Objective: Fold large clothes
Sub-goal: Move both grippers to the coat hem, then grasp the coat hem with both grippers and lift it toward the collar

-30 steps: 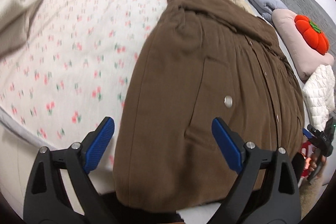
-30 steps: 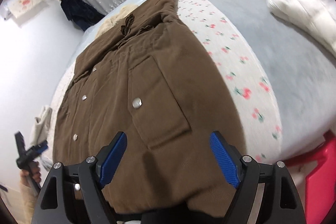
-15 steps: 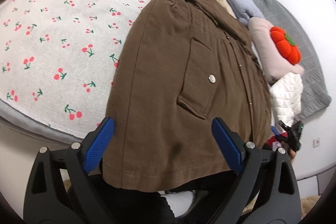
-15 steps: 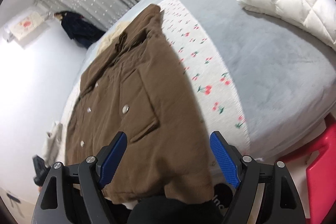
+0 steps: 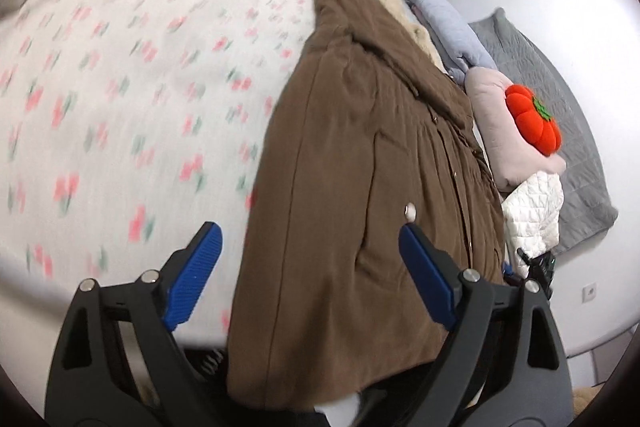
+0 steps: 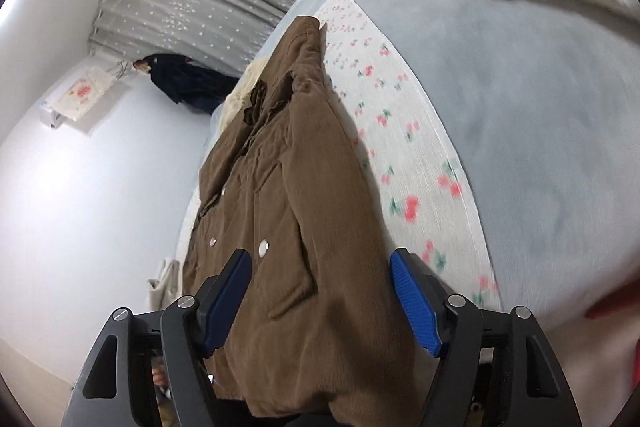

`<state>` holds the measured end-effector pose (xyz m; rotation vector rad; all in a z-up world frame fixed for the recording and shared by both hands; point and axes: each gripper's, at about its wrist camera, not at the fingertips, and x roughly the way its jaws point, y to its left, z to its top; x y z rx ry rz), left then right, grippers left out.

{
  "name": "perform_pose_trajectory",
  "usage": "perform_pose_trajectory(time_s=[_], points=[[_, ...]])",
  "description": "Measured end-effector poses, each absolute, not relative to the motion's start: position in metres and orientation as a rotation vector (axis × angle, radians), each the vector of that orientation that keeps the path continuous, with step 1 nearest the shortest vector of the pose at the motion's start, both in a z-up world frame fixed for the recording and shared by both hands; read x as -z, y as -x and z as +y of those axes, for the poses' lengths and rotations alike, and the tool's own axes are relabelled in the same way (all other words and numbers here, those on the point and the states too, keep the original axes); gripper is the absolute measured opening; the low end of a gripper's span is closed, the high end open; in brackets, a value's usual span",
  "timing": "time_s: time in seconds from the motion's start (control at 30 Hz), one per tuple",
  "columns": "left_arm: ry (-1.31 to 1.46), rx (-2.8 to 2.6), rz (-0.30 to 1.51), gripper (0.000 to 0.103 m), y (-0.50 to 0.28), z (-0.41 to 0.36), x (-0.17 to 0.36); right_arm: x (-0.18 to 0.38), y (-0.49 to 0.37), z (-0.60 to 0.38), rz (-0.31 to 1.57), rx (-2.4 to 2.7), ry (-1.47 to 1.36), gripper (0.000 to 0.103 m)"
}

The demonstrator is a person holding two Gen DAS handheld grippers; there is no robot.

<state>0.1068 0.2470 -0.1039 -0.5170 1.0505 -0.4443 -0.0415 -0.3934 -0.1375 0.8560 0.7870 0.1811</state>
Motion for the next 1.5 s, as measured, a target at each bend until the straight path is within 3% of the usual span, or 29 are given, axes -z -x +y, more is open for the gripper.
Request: perform_pose_trajectory(time_s=[0.2,0.5,0.6,0.67,0.73,0.77,0.87,1.1,1.5], points=[[0.535,0.505,1.156,0.079,-0.148,0.237,0.128,0.143,0.005,-0.386,0.889,-0.216,-0.807,0.069],[0.572,0.777,1.144,0.078,-0.092,0.225,0.135,0.157,0.035,-0.379,0.928,-0.396,-0.881,0.062],[0.603,0.839,1.179,0.075,-0.081,0.217,0.140,0.169,0.038,-0.365,0.970,-0.481,-0.926,0.053],[0.589,0.831,1.184,0.064,-0.077,0.211,0.140,0.170,0.037,-0.358,0.976,-0.491,-0.923,0.040],[0.603,0.822,1.193,0.047,-0.077,0.209,0.139,0.170,0.036,-0.356,0.980,-0.504,-0.934,0.017],[0.603,0.807,1.193,0.032,-0.076,0.206,0.136,0.168,0.035,-0.353,0.981,-0.508,-0.930,0.017],[0.606,0.759,1.166,0.014,-0.077,0.203,0.118,0.149,0.034,-0.340,0.960,-0.469,-0.854,0.013],[0.694,0.801,0.853,0.012,-0.097,0.198,0.031,0.064,0.024,-0.324,0.677,-0.483,-0.791,0.009],[0.802,0.594,0.633,0.011,-0.232,0.196,-0.037,-0.038,-0.094,-0.337,0.471,-0.413,-0.806,0.008]])
